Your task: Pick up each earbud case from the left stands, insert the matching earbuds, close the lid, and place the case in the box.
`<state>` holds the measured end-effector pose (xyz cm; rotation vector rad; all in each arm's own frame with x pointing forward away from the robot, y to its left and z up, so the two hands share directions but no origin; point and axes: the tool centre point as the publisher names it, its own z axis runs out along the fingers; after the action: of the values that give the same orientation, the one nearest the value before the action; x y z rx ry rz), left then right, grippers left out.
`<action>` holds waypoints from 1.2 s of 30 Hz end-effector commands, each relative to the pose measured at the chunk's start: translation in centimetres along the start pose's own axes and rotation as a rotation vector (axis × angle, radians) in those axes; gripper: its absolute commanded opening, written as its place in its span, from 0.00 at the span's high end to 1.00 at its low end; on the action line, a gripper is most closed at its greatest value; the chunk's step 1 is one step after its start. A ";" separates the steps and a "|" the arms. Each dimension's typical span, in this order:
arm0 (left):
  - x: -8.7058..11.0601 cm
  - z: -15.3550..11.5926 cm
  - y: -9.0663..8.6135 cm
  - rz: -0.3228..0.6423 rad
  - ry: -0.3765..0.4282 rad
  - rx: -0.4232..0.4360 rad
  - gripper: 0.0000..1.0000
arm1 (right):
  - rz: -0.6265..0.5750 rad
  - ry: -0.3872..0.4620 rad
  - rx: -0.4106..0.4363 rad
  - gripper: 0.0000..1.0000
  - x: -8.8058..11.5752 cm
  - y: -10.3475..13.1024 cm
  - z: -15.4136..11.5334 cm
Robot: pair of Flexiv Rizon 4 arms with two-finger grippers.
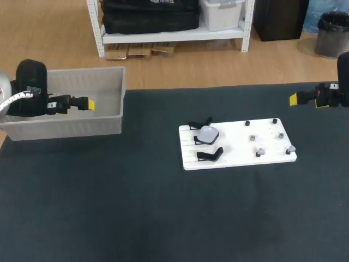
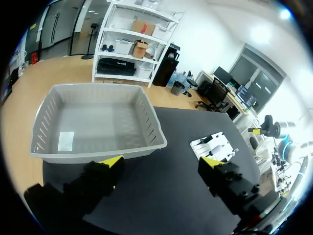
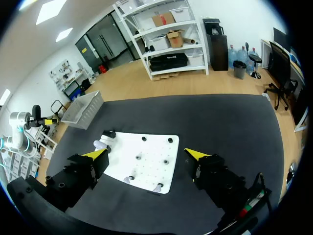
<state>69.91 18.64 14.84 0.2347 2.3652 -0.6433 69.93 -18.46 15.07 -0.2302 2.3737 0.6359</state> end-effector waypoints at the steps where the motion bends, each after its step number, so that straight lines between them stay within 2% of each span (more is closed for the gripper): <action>1: -0.2 0.0 -0.2 -0.003 0.009 -0.011 0.00 | -0.001 0.001 -0.004 0.00 0.0 -0.1 0.0; 29: -0.2 0.0 -0.2 -0.003 0.009 -0.011 0.00 | -0.001 0.001 -0.004 0.00 0.0 -0.1 0.0; 31: -1.5 -1.7 -0.8 0.139 -0.078 0.062 0.00 | -0.001 0.001 -0.004 0.00 0.0 -0.1 0.0; 32: -1.9 -2.0 -0.9 0.216 -0.088 0.101 0.00 | -0.001 0.001 -0.004 0.00 0.0 -0.1 0.0; 34: -2.5 -3.2 -2.2 0.401 -0.215 0.318 0.00 | -0.001 0.001 -0.004 0.00 0.0 -0.1 0.0; 35: -2.5 -3.5 -2.5 0.493 -0.236 0.377 0.00 | -0.001 0.001 -0.004 0.00 0.0 -0.1 0.0; 36: -2.5 -4.1 -3.4 0.664 -0.289 0.493 0.00 | -0.001 0.001 -0.004 0.00 0.0 -0.1 0.0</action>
<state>70.28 17.01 19.24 0.3955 2.2716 -0.5986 69.94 -18.46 15.07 -0.2303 2.3737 0.6357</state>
